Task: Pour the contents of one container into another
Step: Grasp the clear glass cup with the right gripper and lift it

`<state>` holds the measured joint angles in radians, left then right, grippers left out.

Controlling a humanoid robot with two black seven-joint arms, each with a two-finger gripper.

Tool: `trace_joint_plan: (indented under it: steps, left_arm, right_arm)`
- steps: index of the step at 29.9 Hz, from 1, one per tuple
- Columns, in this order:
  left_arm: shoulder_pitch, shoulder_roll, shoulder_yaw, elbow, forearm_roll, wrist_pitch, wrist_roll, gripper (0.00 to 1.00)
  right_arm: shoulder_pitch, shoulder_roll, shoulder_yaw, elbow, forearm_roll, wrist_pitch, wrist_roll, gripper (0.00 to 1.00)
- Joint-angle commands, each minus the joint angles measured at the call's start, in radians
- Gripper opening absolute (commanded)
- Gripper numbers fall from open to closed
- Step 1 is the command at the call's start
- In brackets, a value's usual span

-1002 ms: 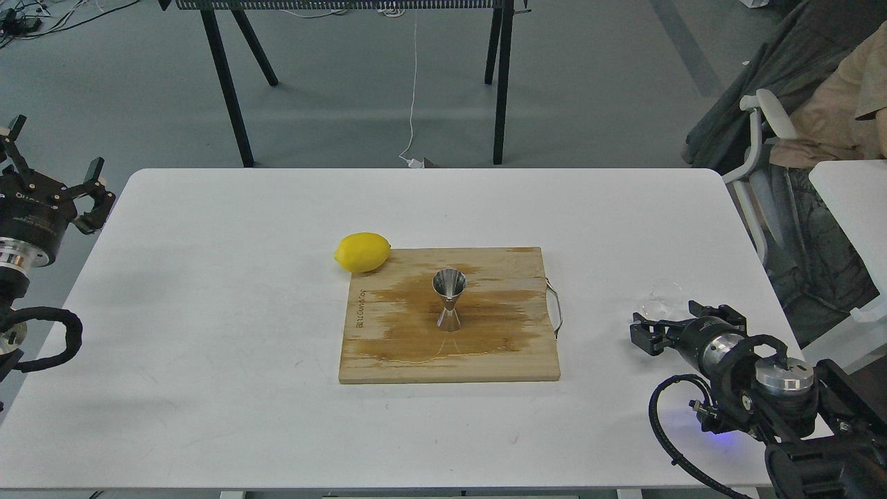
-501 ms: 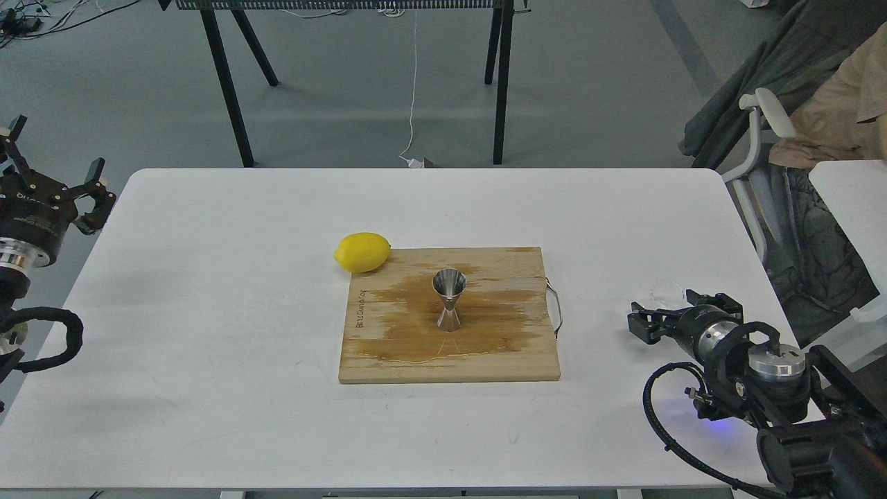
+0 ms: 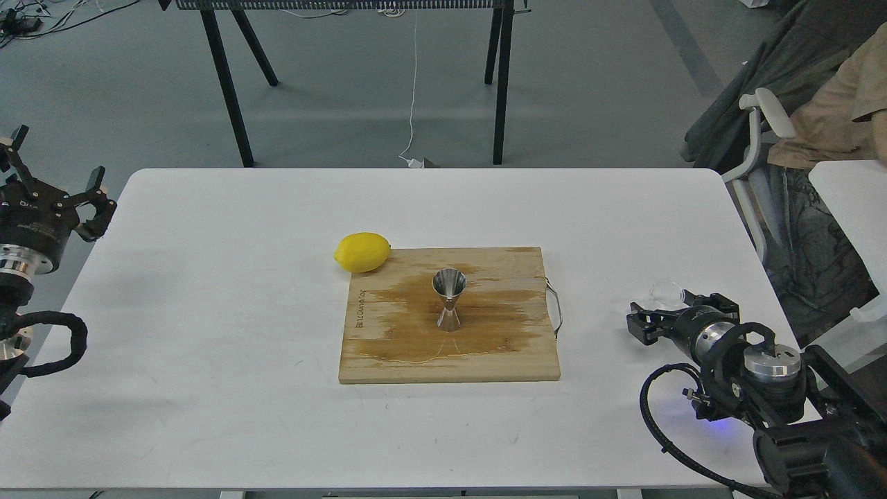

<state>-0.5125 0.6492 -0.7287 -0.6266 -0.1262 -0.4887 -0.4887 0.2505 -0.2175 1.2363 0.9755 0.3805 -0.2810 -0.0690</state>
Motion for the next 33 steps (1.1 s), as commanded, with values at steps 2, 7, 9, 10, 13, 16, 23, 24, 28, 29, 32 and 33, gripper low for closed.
trace_joint_plan:
  steps: [2,7,9,10,13,16,23,24,28,29,32,33]
  left_arm:
    - [0.0,0.0,0.0,0.001,0.0,0.0,0.0,0.97]
    - [0.0,0.0,0.0,0.001,0.0,0.0,0.0,0.97]
    - [0.0,-0.002,0.0,0.001,0.0,0.0,0.0,0.97]
    - [0.0,-0.002,0.0,0.001,0.0,0.0,0.0,0.97]
    - [0.0,-0.002,0.0,0.001,0.0,0.0,0.0,0.97]
    - [0.0,-0.002,0.0,0.002,0.0,0.0,0.0,0.97]
    - [0.008,-0.003,0.0,0.007,0.0,0.0,0.0,0.97]
    - [0.008,-0.005,0.0,0.014,0.0,0.0,0.0,0.97]
    - [0.006,-0.019,0.0,0.028,0.0,0.0,0.0,0.97]
    - [0.006,-0.022,0.0,0.03,0.0,0.0,0.0,0.97]
    - [0.008,-0.025,0.0,0.033,0.0,0.0,0.0,0.97]
    - [0.008,-0.025,0.002,0.039,0.0,0.0,0.0,0.97]
  right_arm:
    - [0.003,0.001,0.0,0.0,-0.008,0.002,0.0,0.88]
    - [0.006,0.0,0.0,0.0,-0.009,0.003,0.0,0.83]
    - [0.006,0.0,0.0,-0.001,-0.012,0.003,0.0,0.79]
    - [0.006,0.0,0.0,-0.001,-0.018,0.005,0.0,0.78]
    - [0.006,0.0,0.0,-0.001,-0.029,0.014,0.0,0.75]
    - [0.006,0.001,0.0,0.0,-0.037,0.017,0.0,0.72]
    - [0.004,0.001,-0.028,-0.001,-0.051,0.046,0.0,0.57]
    - [0.004,0.001,-0.029,-0.001,-0.051,0.048,0.0,0.55]
    - [0.003,0.001,-0.031,-0.001,-0.052,0.051,0.0,0.54]
    - [0.001,0.001,-0.035,-0.001,-0.052,0.052,0.0,0.53]
    - [0.001,0.0,-0.04,-0.001,-0.052,0.065,0.0,0.51]
    - [0.001,0.0,-0.04,-0.001,-0.052,0.069,0.0,0.51]
